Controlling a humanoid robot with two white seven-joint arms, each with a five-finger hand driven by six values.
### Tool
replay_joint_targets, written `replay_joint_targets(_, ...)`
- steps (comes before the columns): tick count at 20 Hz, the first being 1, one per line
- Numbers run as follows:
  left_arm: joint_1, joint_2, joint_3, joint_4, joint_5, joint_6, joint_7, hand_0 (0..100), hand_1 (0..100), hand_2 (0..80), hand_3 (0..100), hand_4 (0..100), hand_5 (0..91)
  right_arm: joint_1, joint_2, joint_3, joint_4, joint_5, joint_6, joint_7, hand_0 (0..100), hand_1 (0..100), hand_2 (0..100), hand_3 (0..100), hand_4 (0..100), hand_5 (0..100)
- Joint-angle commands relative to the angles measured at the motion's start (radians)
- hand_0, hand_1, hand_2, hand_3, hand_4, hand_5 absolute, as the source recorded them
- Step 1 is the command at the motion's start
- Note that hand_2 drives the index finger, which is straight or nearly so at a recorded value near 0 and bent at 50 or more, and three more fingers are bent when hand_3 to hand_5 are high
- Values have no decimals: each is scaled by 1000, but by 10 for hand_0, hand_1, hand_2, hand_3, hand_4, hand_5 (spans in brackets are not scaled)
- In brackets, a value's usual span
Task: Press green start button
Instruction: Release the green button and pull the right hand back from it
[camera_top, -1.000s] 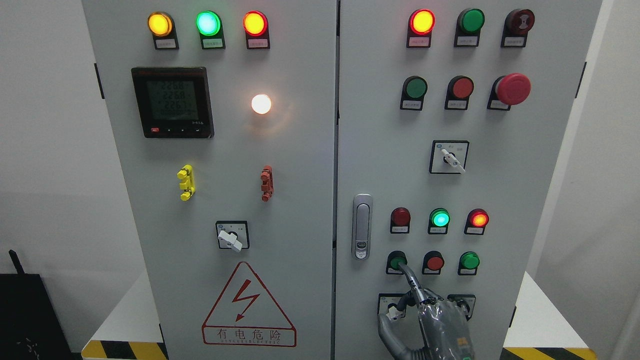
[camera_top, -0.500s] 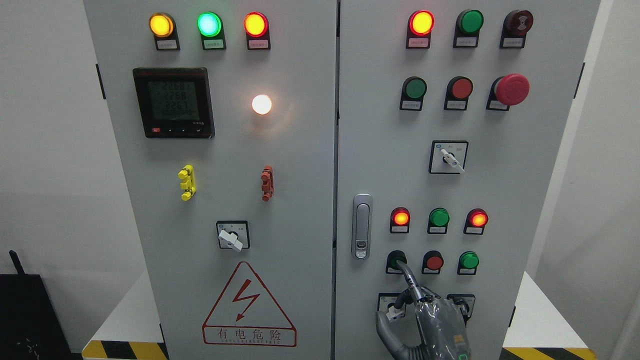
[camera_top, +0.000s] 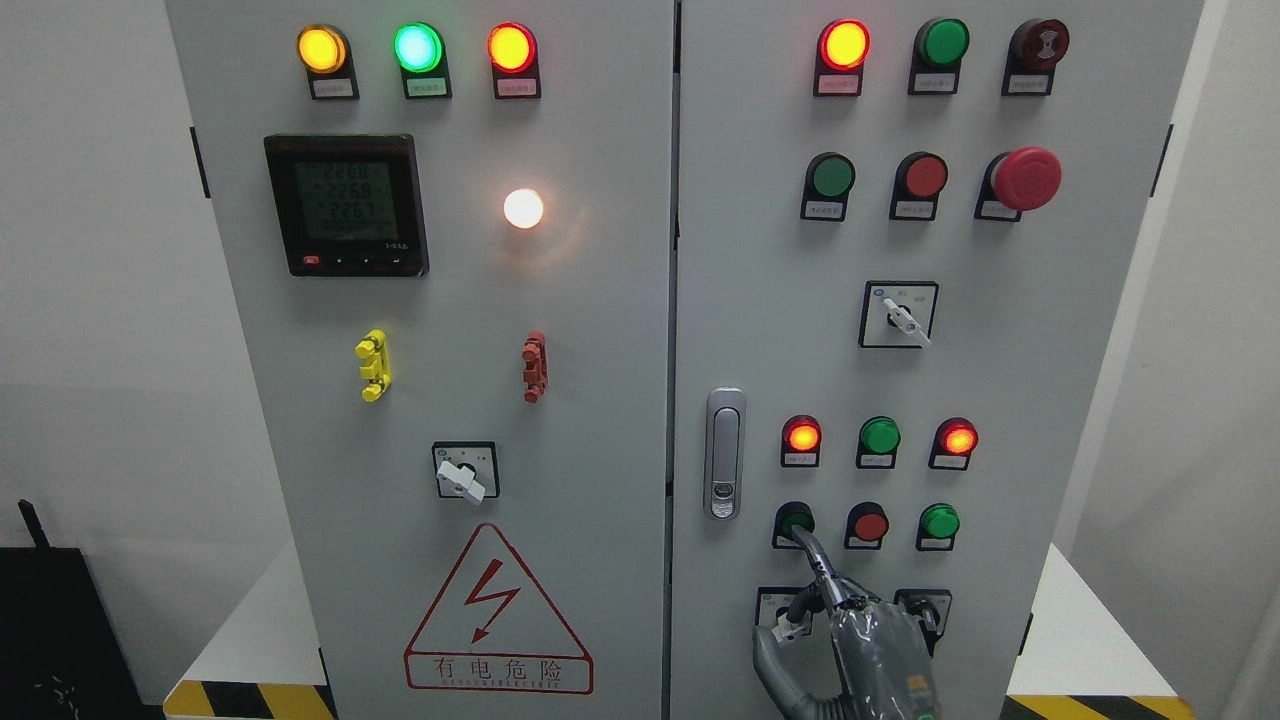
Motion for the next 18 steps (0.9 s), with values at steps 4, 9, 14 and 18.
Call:
replay_joint_targets(4,1,0,0,0,0,0,0,120,556,0,0,0,0,59,1,-22,-97,-54,-21,-1,596,338,0,653,628,605)
replay_joint_targets(9,0,0,0,0,0,0,0,120,556,0,0,0,0,120,0,-22,-138,-154,-71,2,637,326,0,566,541,461)
replay_joint_targets(14,1,0,0,0,0,0,0,120,556,0,0,0,0,189,0,-18,-181,-238,-73,9,668,301,0,451,455,352)
replay_joint_targets(18,1,0,0,2,0,0,0,120,556,0,0,0,0,219,0,-13,-203,-297,-74,14,611,262,0,270,283,158)
